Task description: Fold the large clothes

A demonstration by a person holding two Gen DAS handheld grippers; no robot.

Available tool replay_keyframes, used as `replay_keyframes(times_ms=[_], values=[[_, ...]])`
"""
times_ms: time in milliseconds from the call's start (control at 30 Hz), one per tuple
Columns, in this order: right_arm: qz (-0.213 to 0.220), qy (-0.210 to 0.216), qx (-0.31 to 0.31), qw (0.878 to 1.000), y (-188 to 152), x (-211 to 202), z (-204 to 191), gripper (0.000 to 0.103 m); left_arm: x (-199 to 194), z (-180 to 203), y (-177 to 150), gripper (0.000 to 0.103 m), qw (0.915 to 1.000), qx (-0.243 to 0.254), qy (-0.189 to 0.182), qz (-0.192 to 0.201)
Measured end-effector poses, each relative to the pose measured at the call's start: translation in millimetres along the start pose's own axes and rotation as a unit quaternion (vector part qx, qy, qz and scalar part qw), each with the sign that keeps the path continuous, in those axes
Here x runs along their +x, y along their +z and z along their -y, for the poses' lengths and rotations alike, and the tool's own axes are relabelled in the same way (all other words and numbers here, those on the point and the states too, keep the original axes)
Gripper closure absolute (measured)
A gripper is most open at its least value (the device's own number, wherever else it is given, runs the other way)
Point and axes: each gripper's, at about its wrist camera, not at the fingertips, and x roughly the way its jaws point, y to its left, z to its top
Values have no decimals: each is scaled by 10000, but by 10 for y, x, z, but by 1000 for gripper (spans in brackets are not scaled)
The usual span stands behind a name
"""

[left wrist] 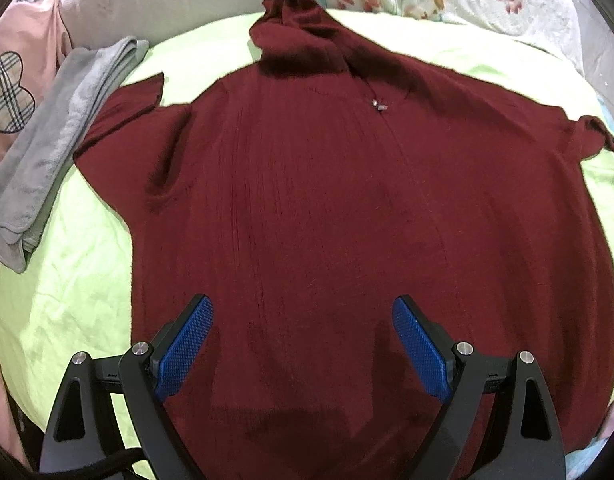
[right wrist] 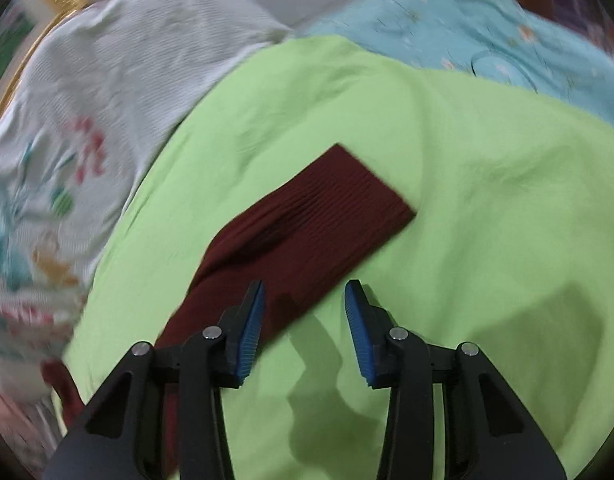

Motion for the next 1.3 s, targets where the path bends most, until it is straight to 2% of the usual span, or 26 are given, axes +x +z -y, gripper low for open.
replay_keyframes(times_ms=[133,233,300,433,567,767,800,900,1000,1133,1167,1200,1233,1267,1300], values=[[100,-137,-133,9998,98,72,-54,98,97,-22,41,11,9999,-85,-10,-117],[245,127,-601,9978,53,-70,-319,98,115,-19,67,11,9997,-147,-129,-120],[252,468,-1036,9932,-90,-240,-606,98,115,-4,77,11,9997,-139,-176,-96],[-10,1292,-1772,9757,-581,-492,-1277,98,82,-11,56,11,9996,-111,-249,-36],[-561,2159,-2549,9409,-1363,-634,-2102,98,42,-145,18,11,9991,-237,-341,-10],[-1791,3432,-3310,8606,-2791,-637,-3265,98,-29,-474,-41,11,9975,-517,-474,122],[-1954,3543,-3397,8491,-3011,-617,-3424,98,-35,-544,-54,11,9969,-591,-506,143],[-2434,3753,-3458,8248,-3580,-510,-3731,98,-29,-705,-81,11,9950,-776,-603,162],[-2884,3833,-3468,8060,-4075,-368,-4021,98,-23,-843,-115,11,9929,-943,-697,184],[-3318,3836,-3471,7888,-4466,-197,-4140,96,5,-981,-124,11,9886,-1172,-920,195],[-3375,3784,-3457,7896,-4528,-160,-4164,94,13,-999,-119,11,9879,-1203,-959,193],[-3313,3567,-3495,8005,-4563,-133,-4162,92,34,-1026,-95,11,9867,-1245,-1030,196],[-3386,3517,-3427,8026,-4571,-88,-4170,86,50,-1044,-72,11,9857,-1272,-1086,207],[-3450,3523,-3327,8038,-4545,-71,-4120,71,78,-1058,-30,11,9846,-1299,-1151,230],[-3417,3556,-3250,8070,-4509,-87,-4080,64,98,-1071,-4,11,9841,-1309,-1179,235]])
